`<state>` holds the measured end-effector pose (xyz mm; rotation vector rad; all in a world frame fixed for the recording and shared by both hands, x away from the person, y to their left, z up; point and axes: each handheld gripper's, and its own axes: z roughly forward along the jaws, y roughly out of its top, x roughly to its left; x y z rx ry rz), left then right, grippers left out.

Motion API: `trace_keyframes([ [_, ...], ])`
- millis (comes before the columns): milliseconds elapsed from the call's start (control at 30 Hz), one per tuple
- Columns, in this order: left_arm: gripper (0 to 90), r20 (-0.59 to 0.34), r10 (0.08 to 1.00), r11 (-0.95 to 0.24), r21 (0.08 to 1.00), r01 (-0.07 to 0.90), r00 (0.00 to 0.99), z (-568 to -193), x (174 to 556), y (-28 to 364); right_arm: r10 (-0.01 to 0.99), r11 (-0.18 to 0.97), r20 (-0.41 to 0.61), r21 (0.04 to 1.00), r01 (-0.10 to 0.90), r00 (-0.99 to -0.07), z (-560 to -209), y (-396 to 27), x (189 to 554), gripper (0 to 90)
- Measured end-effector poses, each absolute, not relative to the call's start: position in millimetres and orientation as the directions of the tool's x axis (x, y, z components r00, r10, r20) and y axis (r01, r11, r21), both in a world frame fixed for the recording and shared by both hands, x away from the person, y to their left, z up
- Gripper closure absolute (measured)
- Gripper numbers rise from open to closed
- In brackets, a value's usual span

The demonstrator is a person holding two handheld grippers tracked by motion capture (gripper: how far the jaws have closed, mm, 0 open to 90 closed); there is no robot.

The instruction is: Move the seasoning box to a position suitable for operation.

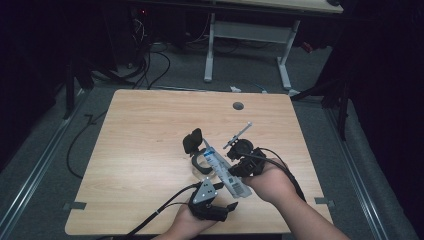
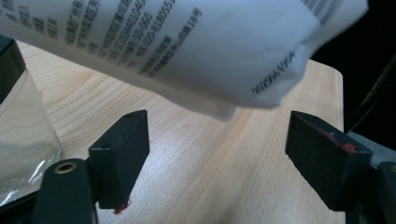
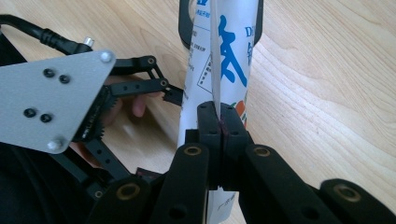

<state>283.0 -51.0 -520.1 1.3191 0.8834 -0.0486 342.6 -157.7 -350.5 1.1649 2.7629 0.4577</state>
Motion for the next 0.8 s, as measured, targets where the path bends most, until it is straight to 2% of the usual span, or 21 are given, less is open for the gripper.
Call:
trace_keyframes([
  [433, 25.3, -0.614, 0.445, 0.341, 0.789, 0.510, 0.652, -519.8, 291.1, -54.8, 0.712, 0.658, 0.028, 0.322, 0.680, -0.702, -353.2, -150.7, 344.8, 90.0],
  [667, 22.7, -0.614, 0.449, 0.348, 0.789, 0.506, 0.649, -519.9, 293.9, -56.8, 0.714, 0.654, 0.034, 0.325, 0.683, -0.700, -352.6, -149.0, 343.6, 90.0],
  [700, 27.2, -0.607, 0.448, 0.351, 0.795, 0.495, 0.657, -519.1, 292.3, -56.6, 0.711, 0.657, 0.028, 0.328, 0.678, -0.703, -352.8, -149.9, 344.6, 90.0],
  [800, 31.4, -0.569, 0.451, 0.344, 0.822, 0.454, 0.687, -517.6, 287.7, -55.6, 0.709, 0.660, 0.025, 0.330, 0.675, -0.705, -352.6, -150.9, 345.7, 90.0],
])
